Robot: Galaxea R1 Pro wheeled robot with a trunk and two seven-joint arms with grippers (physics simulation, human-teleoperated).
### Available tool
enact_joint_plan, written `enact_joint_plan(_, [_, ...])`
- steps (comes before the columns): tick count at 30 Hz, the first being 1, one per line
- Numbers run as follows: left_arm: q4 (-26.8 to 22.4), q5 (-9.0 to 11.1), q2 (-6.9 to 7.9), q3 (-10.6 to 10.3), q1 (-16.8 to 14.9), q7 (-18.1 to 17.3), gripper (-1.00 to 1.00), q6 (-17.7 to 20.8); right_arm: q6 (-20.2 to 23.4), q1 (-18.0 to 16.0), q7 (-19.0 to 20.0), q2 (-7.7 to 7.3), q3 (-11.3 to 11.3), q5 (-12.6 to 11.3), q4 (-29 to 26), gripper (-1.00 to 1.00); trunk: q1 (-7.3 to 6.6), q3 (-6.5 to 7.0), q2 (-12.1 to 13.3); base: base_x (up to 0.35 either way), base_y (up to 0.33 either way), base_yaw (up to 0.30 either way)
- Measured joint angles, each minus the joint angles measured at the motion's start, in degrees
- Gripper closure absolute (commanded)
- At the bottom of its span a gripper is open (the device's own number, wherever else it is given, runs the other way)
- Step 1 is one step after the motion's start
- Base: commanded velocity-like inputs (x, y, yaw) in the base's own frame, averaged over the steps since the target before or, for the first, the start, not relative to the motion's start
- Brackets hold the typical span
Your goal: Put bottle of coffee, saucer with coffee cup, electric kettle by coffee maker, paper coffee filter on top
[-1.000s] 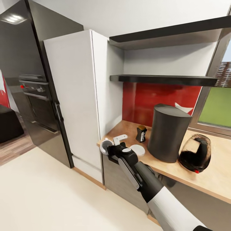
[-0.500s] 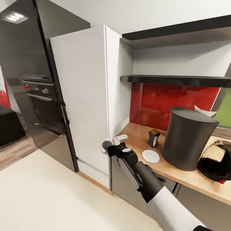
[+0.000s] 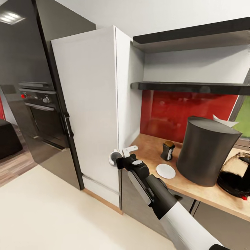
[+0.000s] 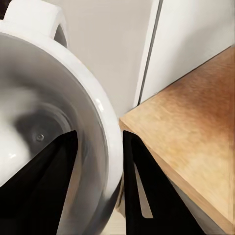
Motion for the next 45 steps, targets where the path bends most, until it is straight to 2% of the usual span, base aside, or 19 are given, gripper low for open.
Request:
enact_joint_plan(14, [0.0, 0.0, 0.02, 0.0, 0.0, 0.0, -1.0, 0.1, 0.0, 0.0, 0.0, 0.0, 0.0, 0.0, 0.0, 1.0, 0.0, 0.36, 0.0, 0.0, 0.0, -0.183])
enact_joint_plan(18, [-0.1, -0.5, 0.23, -0.6, 0.2, 0.0, -1.0, 0.1, 0.0, 0.0, 0.0, 0.0, 0.0, 0.0, 0.1, 1.0, 0.01, 0.49, 0.0, 0.0, 0.0, -0.273])
enact_joint_plan(20, [-0.3, -0.5, 1.29, -0.8, 0.3, -0.1, -1.0, -0.2, 0.0, 0.0, 0.0, 0.0, 0.0, 0.0, 0.1, 1.0, 0.01, 0.56, 0.0, 0.0, 0.0, -0.275])
enact_joint_plan(22, [-0.4, -0.4, 3.37, -0.9, 0.4, -0.3, -1.0, -0.6, 0.0, 0.0, 0.0, 0.0, 0.0, 0.0, 0.3, 1.0, 0.01, 0.62, 0.0, 0.0, 0.0, -0.276])
enact_joint_plan(24, [-0.3, -0.4, 4.84, -1.0, 0.5, -1.5, -1.0, -0.8, 0.0, 0.0, 0.0, 0.0, 0.0, 0.0, 0.4, 1.0, 0.01, 0.69, 0.0, 0.0, 0.0, -0.276])
enact_joint_plan(27, [-0.1, -0.5, 6.88, -1.1, 0.4, -7.2, -1.0, -0.5, 0.0, 0.0, 0.0, 0.0, 0.0, 0.0, 0.4, 1.0, 0.01, 0.79, -0.1, 0.0, 0.0, -0.276])
enact_joint_plan(30, [0.0, -0.3, 10.42, -0.7, 0.4, -17.6, -1.0, 0.0, 0.0, 0.0, 0.0, 0.0, 0.0, 0.0, 0.5, 1.0, 0.01, 0.89, -0.1, 0.0, 0.0, -0.276])
enact_joint_plan(31, [0.1, -0.3, 11.18, -0.7, 0.4, -19.5, -1.0, 0.0, 0.0, 0.0, 0.0, 0.0, 0.0, 0.0, 0.5, 1.0, 0.01, 0.92, -0.1, 0.0, 0.0, -0.276])
enact_joint_plan(33, [0.1, 0.9, 13.46, -0.1, 0.3, -26.0, -1.0, 0.1, 0.0, 0.0, -0.1, 0.0, 0.0, 0.1, 0.5, 1.0, 0.01, 0.98, -0.1, 0.0, 0.0, -0.276])
enact_joint_plan(34, [0.1, 2.0, 14.13, 0.4, 0.3, -29.0, -1.0, 0.2, 0.0, 0.0, -0.1, 0.0, 0.0, 0.1, 0.5, 1.0, 0.01, 1.02, -0.1, 0.0, 0.0, -0.276])
enact_joint_plan(36, [0.1, 4.4, 14.78, 1.4, 0.2, -34.2, -1.0, 0.2, 0.0, 0.0, -0.1, 0.0, 0.0, 0.1, 0.6, 1.0, 0.01, 1.08, -0.1, 0.0, 0.0, -0.276])
enact_joint_plan(39, [-0.1, 6.3, 14.95, 1.9, 0.0, -38.9, -1.0, 0.3, 0.0, 0.0, -0.1, 0.0, -0.1, 0.2, 0.6, 1.0, 0.02, 1.18, -0.1, 0.0, 0.0, -0.276])
enact_joint_plan(41, [-0.2, 6.7, 14.88, 2.1, -0.1, -40.6, -1.0, 0.4, 0.0, 0.0, -0.2, 0.0, -0.2, 0.2, 0.6, 1.0, 0.02, 1.25, -0.1, 0.0, 0.0, -0.276])
enact_joint_plan(45, [-0.1, 6.7, 14.73, 2.3, -0.1, -41.5, -1.0, 0.4, 0.0, 0.0, -0.4, 0.0, -0.3, 0.2, 1.2, 1.0, 0.02, 1.4, -0.1, 0.0, 0.0, -0.276])
